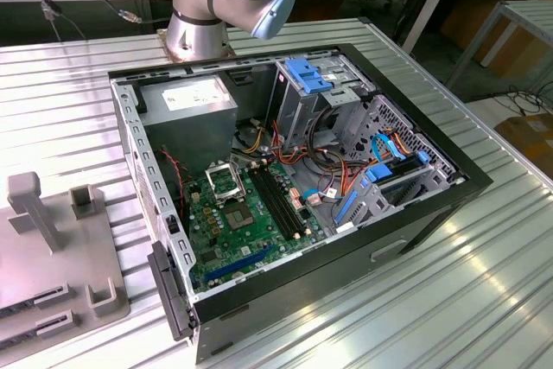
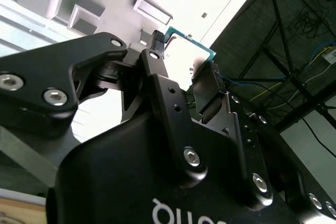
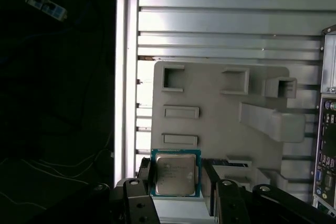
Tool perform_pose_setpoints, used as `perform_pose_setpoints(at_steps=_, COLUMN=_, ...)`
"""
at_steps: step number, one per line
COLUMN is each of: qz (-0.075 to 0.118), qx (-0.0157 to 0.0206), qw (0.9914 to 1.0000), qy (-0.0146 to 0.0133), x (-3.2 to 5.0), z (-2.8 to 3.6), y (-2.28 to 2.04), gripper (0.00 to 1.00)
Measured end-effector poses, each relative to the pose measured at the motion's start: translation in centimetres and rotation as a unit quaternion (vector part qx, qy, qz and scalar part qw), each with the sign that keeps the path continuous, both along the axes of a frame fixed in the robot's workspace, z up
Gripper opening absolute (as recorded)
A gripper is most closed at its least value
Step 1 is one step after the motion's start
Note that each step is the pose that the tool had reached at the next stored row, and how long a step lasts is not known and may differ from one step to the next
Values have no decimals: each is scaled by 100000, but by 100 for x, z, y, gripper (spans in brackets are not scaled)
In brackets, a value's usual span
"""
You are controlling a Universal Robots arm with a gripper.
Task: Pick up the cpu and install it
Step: 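Pick up the cpu and move it towards the insertion slot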
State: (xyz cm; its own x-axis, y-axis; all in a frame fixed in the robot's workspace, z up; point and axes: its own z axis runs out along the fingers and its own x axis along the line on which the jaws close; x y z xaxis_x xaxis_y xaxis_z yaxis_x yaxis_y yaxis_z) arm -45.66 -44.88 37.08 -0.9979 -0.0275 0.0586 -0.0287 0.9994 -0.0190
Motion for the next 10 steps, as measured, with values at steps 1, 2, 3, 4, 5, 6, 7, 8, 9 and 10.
perform_pose_setpoints(at_steps=1, qz=2, qx=-4, qw=100000, qy=11, x=0, z=6, y=0, gripper=47)
perform_pose_setpoints(at_steps=2, qz=1, qx=-2, qw=100000, qy=16, x=0, z=11, y=0, gripper=47)
perform_pose_setpoints(at_steps=3, qz=1, qx=-4, qw=100000, qy=24, x=0, z=15, y=0, gripper=47)
perform_pose_setpoints(at_steps=4, qz=3, qx=-1, qw=100000, qy=28, x=0, z=20, y=0, gripper=47)
perform_pose_setpoints(at_steps=5, qz=0, qx=0, qw=100000, qy=39, x=0, z=26, y=0, gripper=47)
perform_pose_setpoints(at_steps=6, qz=2, qx=0, qw=100000, qy=45, x=1, z=29, y=0, gripper=47)
perform_pose_setpoints(at_steps=7, qz=2, qx=3, qw=100000, qy=46, x=1, z=30, y=0, gripper=47)
perform_pose_setpoints(at_steps=8, qz=0, qx=1, qw=100000, qy=51, x=0, z=30, y=0, gripper=47)
perform_pose_setpoints(at_steps=9, qz=-1, qx=-1, qw=100000, qy=58, x=0, z=30, y=0, gripper=47)
perform_pose_setpoints(at_steps=10, qz=1, qx=-1, qw=100000, qy=59, x=0, z=30, y=0, gripper=47)
